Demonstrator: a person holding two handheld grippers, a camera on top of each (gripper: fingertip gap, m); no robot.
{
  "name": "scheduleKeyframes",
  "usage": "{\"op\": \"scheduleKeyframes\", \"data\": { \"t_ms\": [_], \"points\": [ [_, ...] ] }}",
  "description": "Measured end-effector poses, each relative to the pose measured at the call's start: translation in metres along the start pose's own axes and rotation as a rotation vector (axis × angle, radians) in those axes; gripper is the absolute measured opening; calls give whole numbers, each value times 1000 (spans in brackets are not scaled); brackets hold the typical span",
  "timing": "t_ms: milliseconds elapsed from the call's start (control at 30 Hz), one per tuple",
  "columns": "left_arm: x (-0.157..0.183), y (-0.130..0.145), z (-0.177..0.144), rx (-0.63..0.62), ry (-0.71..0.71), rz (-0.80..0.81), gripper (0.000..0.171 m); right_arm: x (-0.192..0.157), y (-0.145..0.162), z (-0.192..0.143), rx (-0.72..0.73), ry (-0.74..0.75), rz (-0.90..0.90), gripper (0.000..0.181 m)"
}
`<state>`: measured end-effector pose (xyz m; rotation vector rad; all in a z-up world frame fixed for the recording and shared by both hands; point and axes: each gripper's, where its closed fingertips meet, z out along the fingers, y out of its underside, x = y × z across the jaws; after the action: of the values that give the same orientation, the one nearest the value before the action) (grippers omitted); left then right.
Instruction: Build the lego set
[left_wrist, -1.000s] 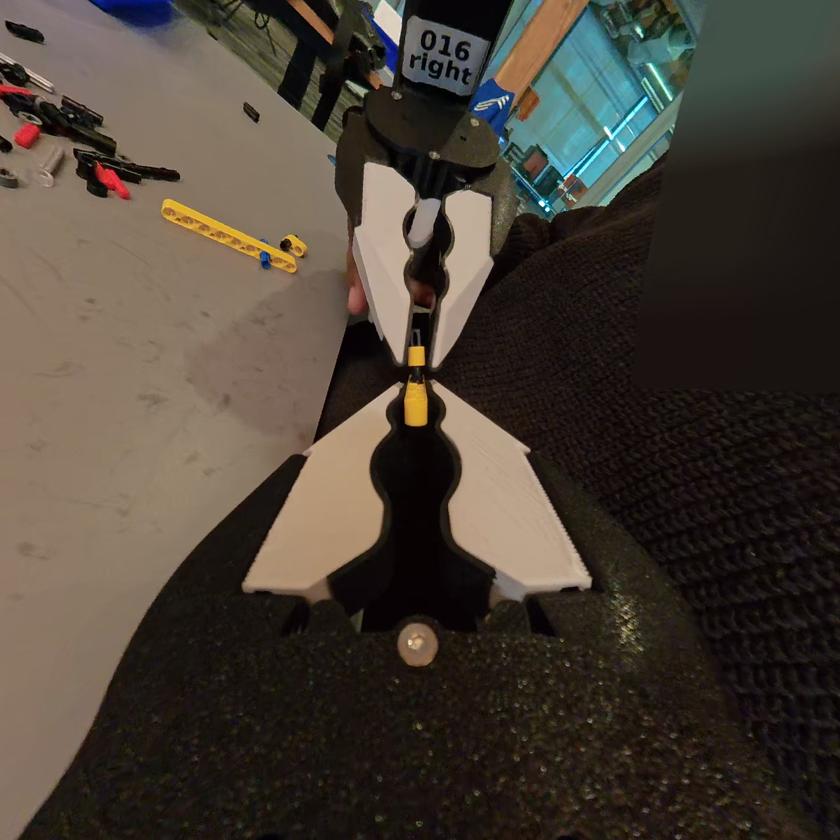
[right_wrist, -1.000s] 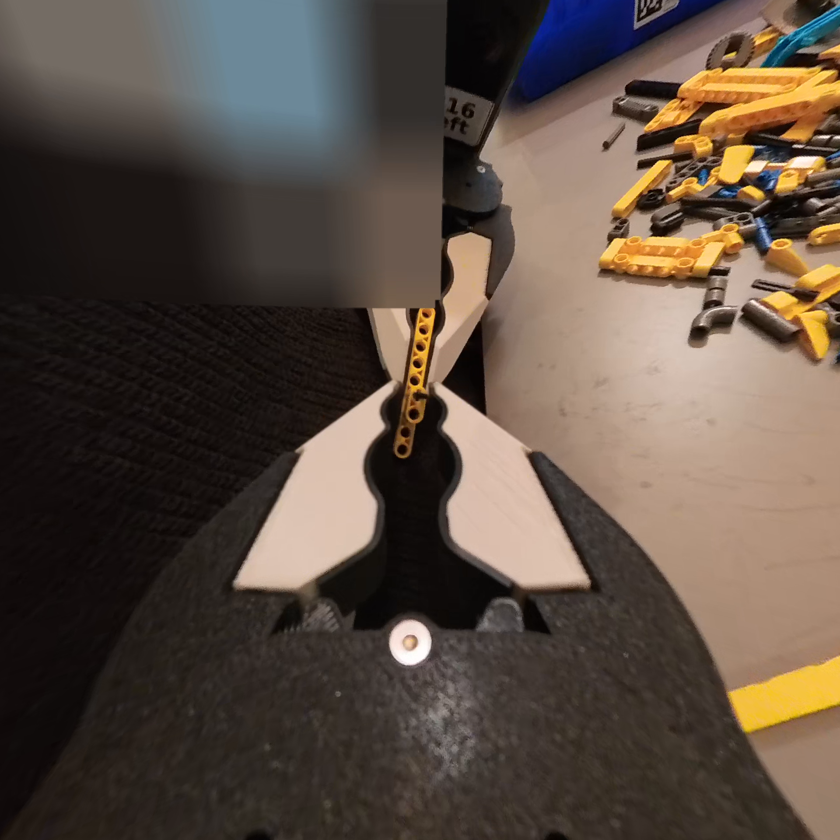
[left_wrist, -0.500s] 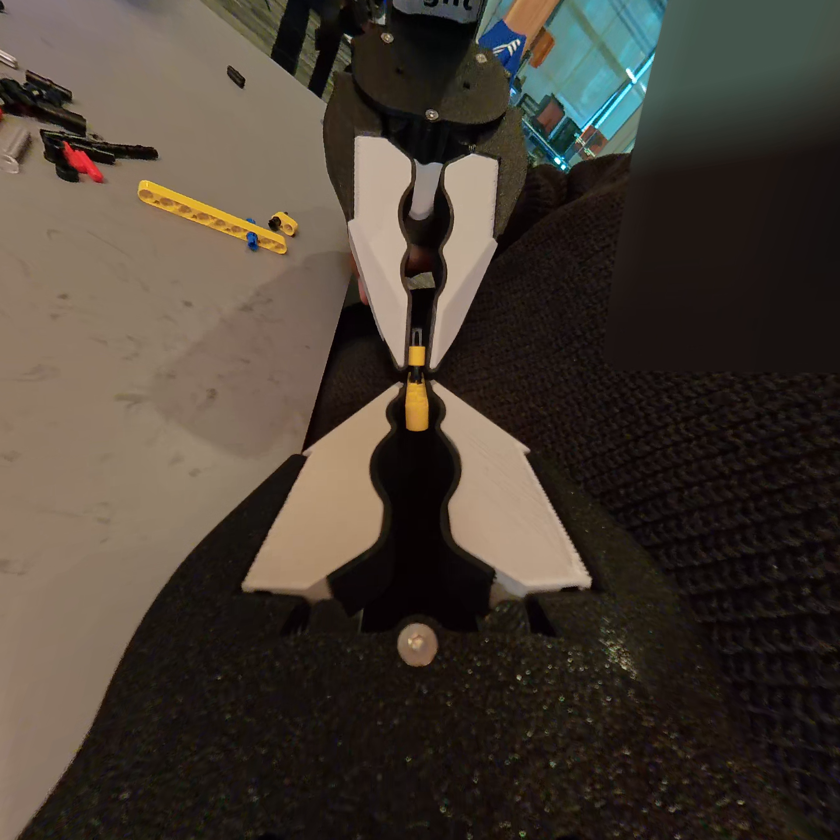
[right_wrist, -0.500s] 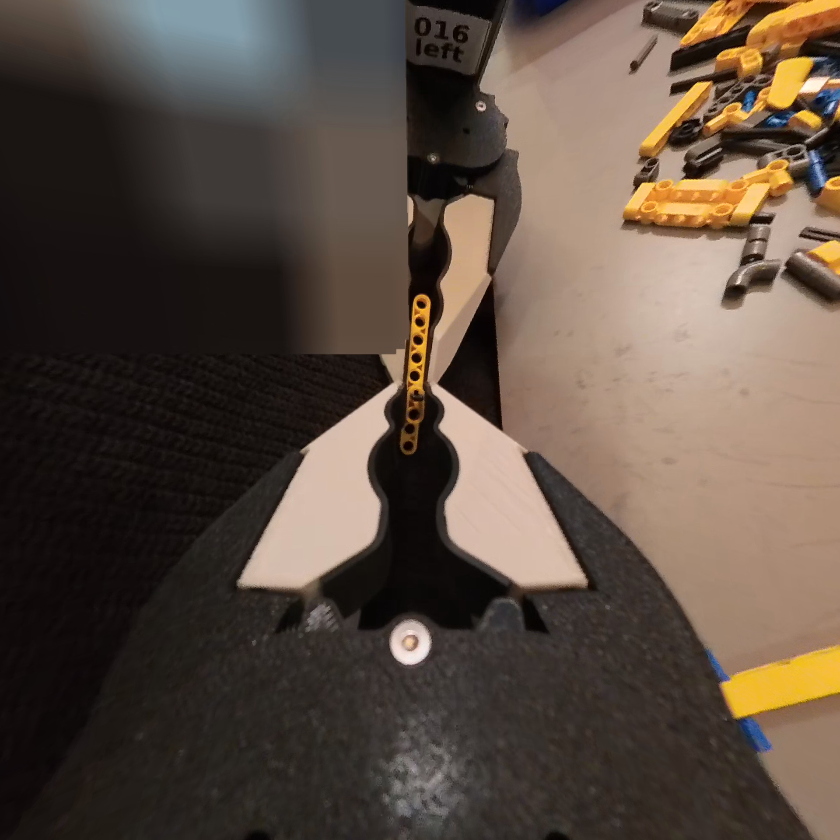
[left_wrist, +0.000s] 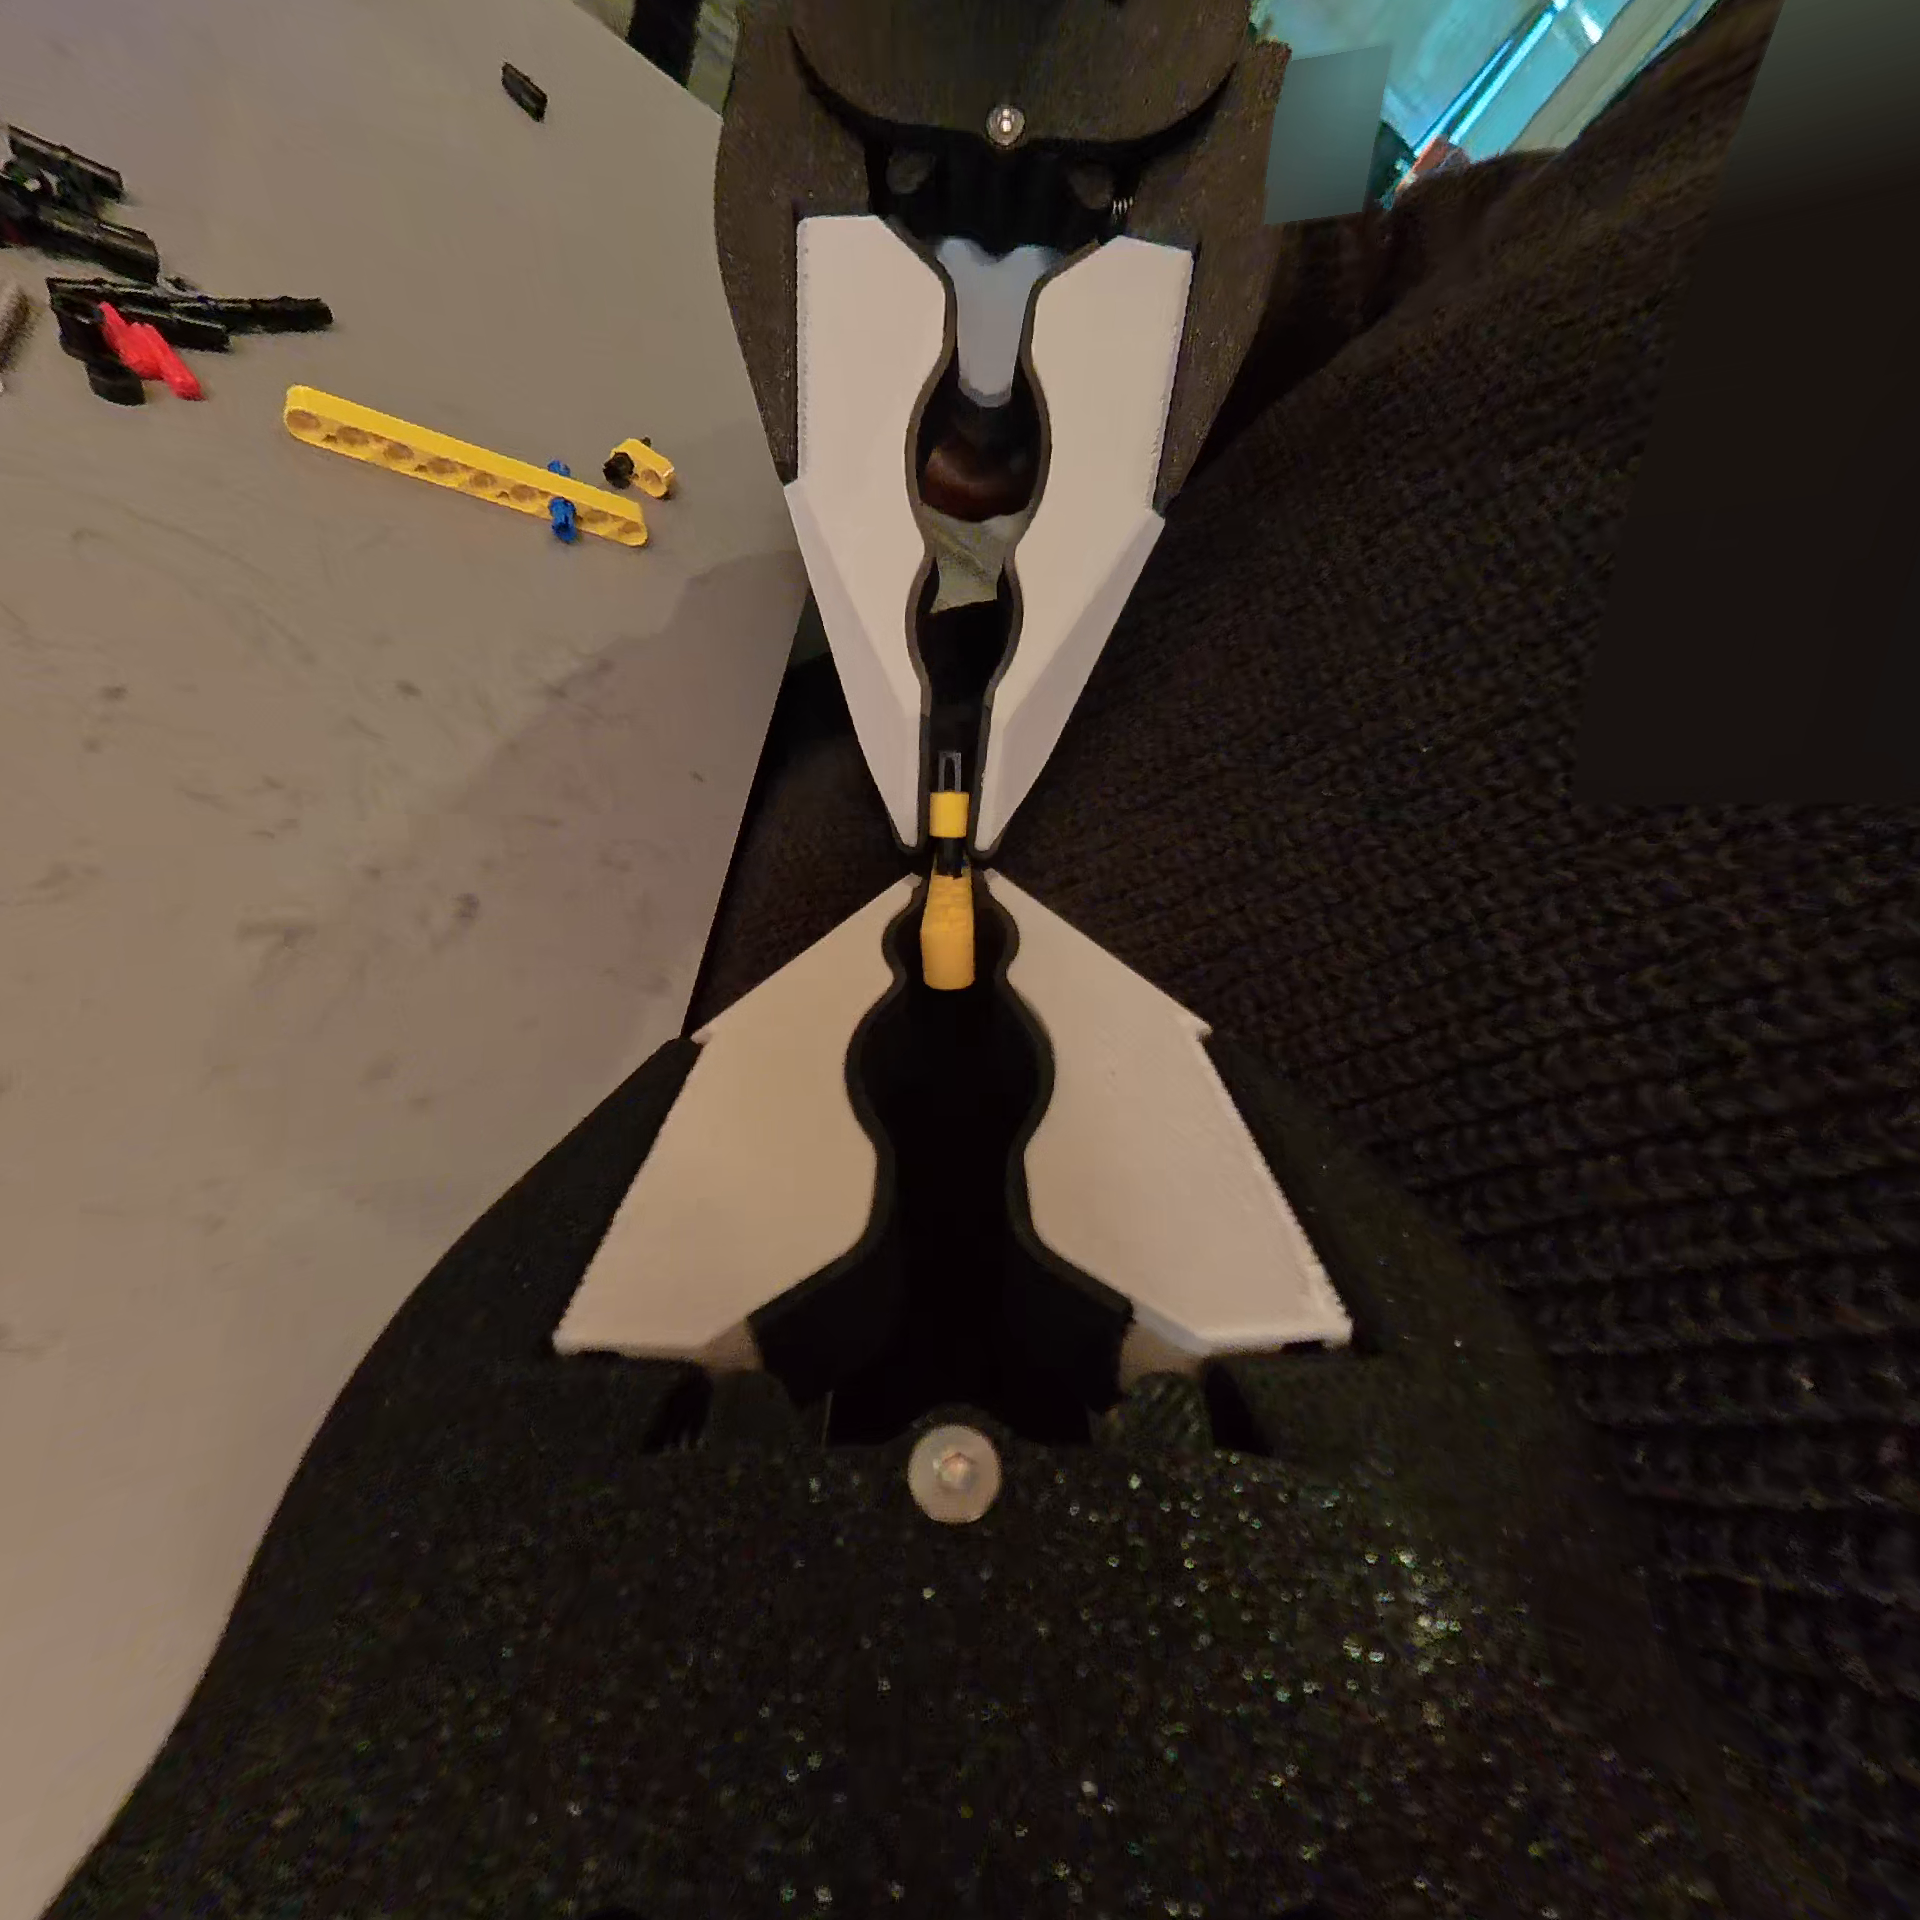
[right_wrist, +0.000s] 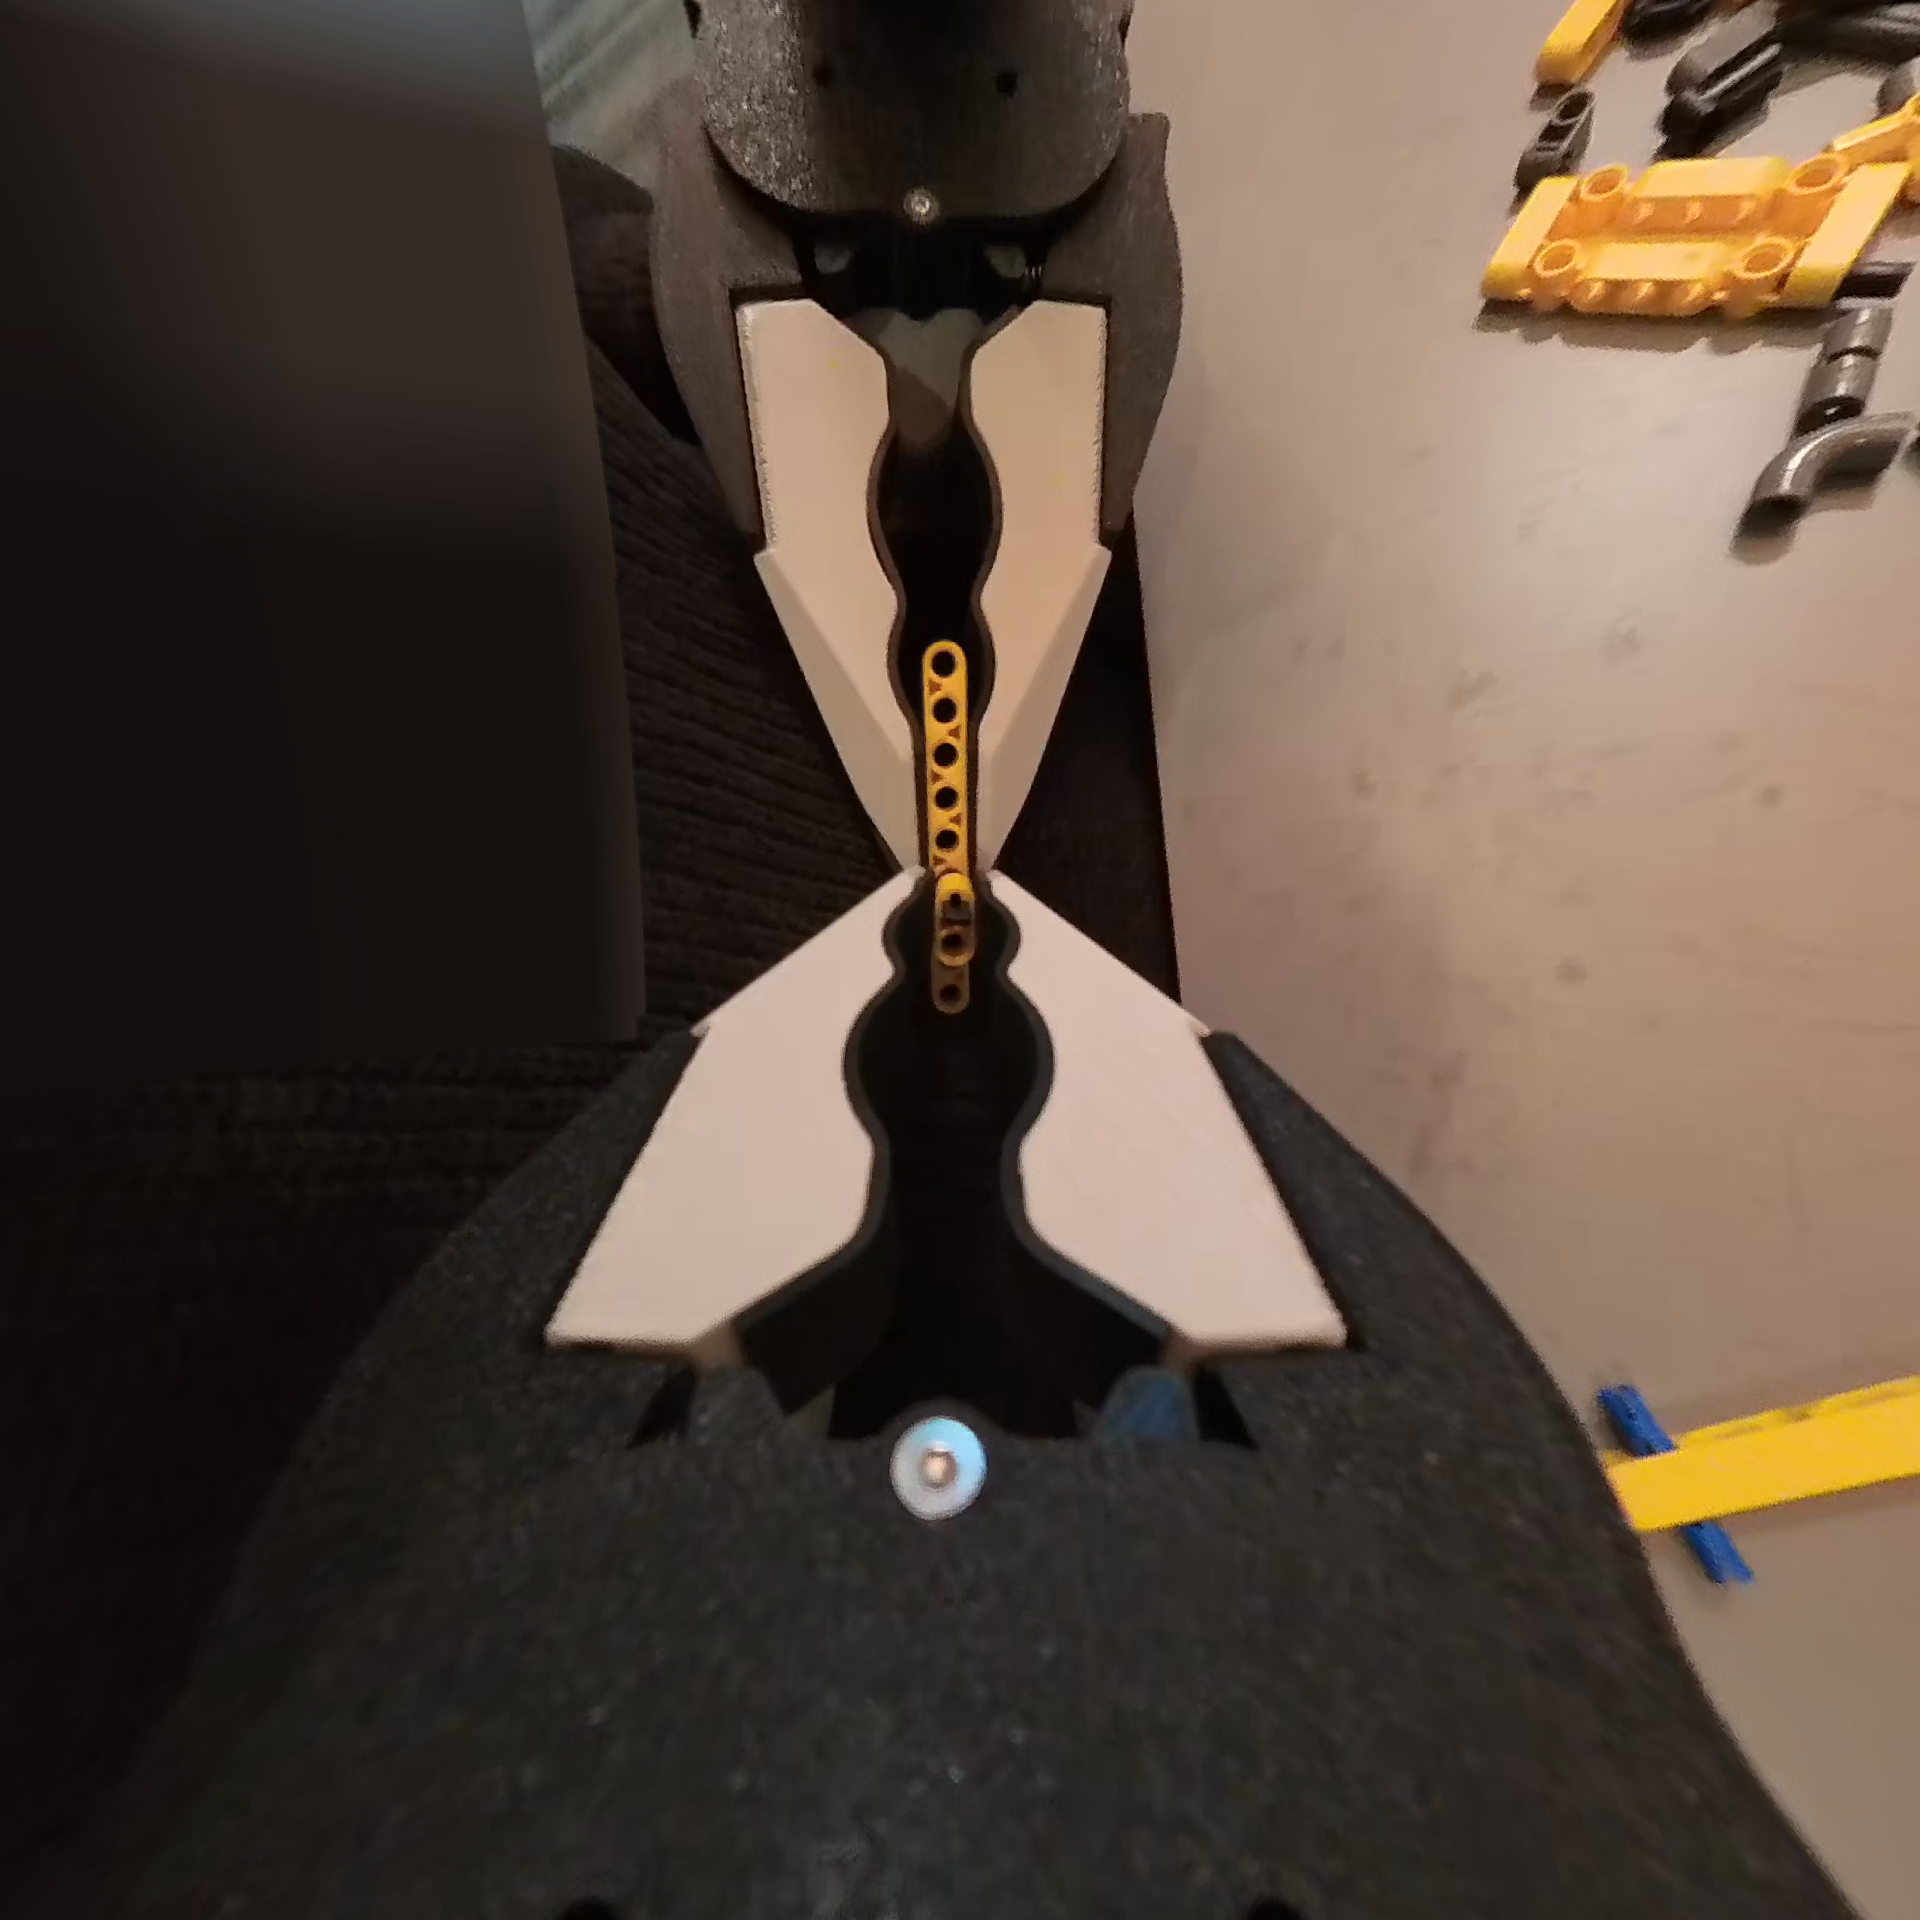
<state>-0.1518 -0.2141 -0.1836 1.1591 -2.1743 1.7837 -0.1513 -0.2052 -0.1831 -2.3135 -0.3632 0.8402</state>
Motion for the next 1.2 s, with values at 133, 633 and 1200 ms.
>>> {"op": "scheduleKeyframes", "data": {
  "t_ms": [133, 633, 1200],
  "points": [
    [0, 3, 2, -39, -22, 25, 6, 0, 4, 1, -79, 16, -19, 7],
    [-6, -13, -10, 80, 211, -282, 6, 5, -19, -14, 106, 25, -409, 39],
    [-40, -7, -50, 90, -8, -354, 6, 45, 4, 3, -21, 276, -443, 22]
  ]
}}
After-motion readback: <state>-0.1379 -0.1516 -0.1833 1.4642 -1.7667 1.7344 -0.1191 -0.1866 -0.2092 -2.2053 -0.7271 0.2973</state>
